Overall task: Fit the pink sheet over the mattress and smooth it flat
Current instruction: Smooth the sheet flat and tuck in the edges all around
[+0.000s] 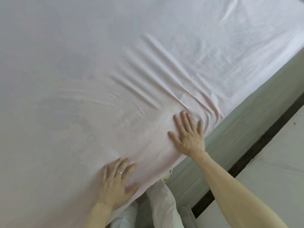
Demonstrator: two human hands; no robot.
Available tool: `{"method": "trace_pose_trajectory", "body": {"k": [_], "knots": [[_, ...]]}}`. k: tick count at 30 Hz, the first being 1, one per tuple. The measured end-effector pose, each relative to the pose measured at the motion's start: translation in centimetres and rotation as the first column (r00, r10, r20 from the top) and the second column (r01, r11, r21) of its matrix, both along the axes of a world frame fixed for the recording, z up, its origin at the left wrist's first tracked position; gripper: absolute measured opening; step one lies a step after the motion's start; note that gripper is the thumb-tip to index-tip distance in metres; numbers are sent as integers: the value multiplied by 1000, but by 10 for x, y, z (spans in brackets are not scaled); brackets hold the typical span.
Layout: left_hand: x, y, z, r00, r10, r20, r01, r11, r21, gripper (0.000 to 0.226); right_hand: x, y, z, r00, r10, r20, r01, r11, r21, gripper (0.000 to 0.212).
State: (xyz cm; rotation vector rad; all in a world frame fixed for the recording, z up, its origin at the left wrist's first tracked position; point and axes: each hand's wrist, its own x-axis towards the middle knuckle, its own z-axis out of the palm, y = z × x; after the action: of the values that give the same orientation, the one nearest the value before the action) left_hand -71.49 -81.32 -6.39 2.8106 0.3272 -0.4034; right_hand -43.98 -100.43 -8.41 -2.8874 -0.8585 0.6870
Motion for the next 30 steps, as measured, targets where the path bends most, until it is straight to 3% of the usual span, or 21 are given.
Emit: {"method": "trace_pose_trajectory", "body": {"k": [3,6,9,11,13,15,19,24,27,30], "knots": [[32,16,8,996,78,33,-77,997,-21,51,41,-15,15,947,-320,-15,318,944,-88,71],[85,34,22,968,242,72,-241,970,-31,42,37,4,34,905,-422,63,424,905,-26,70],[124,50,23,930,342,133,-342,939,-27,43,5,43,46,972,-212,102,205,976,76,66],[128,57,22,903,428,34,-426,904,-40,60,-19,73,46,998,33,60,-41,990,131,62],[114,66,14,853,498,-155,-508,861,-27,70,-34,104,39,977,211,7,-209,963,170,58],[96,73,2,840,470,-273,-478,878,41,76,-38,131,30,948,310,-71,-292,938,187,56],[112,65,-2,760,576,-301,-586,807,66,79,11,142,9,882,465,-69,-443,871,213,55],[145,48,3,581,706,-406,-710,683,172,86,186,46,10,996,84,18,-83,996,-9,62],[173,47,8,484,724,-492,-714,652,256,90,278,-6,28,991,-126,-52,118,984,-133,65],[194,41,8,397,768,-502,-684,612,397,74,287,-13,35,978,-204,-39,199,974,-108,66]]}}
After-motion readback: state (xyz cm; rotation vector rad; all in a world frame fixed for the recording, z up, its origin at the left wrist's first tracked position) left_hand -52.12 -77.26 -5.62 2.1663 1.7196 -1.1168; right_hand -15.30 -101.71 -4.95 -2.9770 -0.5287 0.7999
